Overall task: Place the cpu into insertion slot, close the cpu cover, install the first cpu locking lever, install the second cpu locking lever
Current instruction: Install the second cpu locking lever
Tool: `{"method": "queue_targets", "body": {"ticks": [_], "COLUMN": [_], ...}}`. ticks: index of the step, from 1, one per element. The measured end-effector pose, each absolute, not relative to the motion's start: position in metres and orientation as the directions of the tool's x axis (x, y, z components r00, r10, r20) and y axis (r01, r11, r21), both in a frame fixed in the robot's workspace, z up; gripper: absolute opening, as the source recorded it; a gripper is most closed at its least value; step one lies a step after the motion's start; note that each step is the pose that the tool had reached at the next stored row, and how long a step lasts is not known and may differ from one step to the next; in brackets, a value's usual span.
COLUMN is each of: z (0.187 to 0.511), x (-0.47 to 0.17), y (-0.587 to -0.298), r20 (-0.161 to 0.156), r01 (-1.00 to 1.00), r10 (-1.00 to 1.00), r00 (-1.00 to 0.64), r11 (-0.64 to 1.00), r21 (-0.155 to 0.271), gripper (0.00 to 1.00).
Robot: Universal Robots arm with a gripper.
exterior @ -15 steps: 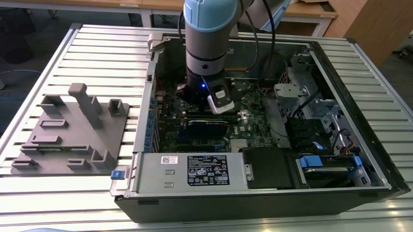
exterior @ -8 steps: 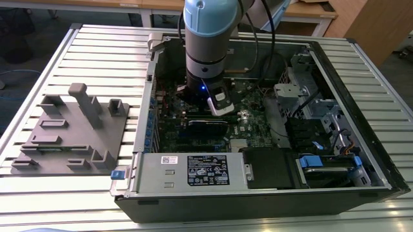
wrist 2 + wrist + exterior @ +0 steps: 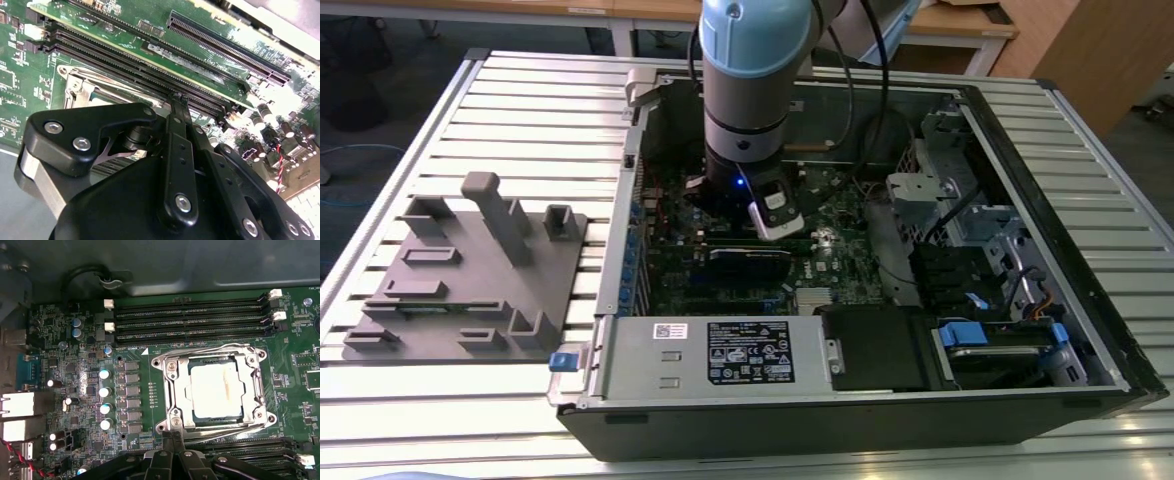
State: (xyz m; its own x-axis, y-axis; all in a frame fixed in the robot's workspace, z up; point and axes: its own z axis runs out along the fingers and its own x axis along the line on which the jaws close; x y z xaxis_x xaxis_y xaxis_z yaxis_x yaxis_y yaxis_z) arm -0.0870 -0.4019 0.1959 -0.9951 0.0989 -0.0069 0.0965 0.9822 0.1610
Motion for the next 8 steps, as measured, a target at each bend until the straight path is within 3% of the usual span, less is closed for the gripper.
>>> {"method": "queue_targets", "body": {"ticks": [8], "z": [0.2001], "x": [-0.0869], "y": [-0.4036], "r20": [-0.007], "r01": [0.096], "r10": [0.099], "r00": [-0.995], "r11": [0.982], "r21": [0.161], "gripper": [0.11]}}
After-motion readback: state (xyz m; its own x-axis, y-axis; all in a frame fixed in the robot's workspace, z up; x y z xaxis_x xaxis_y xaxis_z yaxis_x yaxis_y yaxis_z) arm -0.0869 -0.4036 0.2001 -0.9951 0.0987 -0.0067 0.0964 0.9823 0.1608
